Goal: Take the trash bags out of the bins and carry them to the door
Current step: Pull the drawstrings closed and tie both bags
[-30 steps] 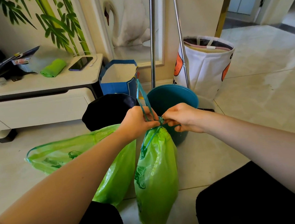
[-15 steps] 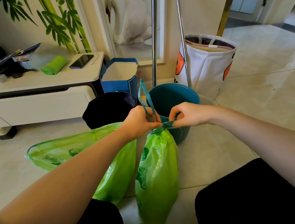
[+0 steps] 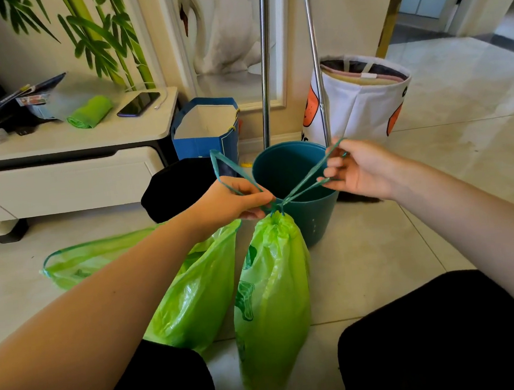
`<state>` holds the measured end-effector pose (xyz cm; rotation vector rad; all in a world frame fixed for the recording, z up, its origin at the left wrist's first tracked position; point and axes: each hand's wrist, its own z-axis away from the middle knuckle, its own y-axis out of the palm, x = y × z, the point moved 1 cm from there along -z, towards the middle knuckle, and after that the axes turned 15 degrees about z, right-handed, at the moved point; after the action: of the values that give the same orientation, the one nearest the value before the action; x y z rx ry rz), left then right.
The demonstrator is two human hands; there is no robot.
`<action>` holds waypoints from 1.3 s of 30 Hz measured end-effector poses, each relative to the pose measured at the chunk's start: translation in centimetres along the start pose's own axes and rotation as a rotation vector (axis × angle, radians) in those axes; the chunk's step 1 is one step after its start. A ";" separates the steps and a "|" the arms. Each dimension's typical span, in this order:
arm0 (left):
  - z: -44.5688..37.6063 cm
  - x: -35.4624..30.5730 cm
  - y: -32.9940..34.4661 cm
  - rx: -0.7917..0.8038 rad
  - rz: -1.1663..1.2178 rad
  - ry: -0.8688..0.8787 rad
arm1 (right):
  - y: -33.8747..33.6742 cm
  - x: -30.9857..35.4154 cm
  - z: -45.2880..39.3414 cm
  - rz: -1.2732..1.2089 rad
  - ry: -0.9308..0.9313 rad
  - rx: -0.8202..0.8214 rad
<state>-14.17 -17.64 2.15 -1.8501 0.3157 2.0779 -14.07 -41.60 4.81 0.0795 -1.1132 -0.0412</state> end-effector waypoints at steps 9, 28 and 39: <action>0.7 0.0 -0.3 0.270 -0.151 -0.182 | -1.1 -1.3 -1.5 0.160 0.006 -0.183; 4.4 2.1 -10.6 0.033 -0.127 -0.492 | 3.7 -1.7 -4.0 1.378 -0.256 -0.276; 7.8 4.3 -19.1 -0.488 -0.633 -0.282 | 13.5 -4.0 -5.2 1.518 -0.296 0.093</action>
<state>-14.16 3.30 -0.02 -1.5541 -0.8068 1.9970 -11.22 -27.61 0.06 -0.7156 -1.2264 1.3843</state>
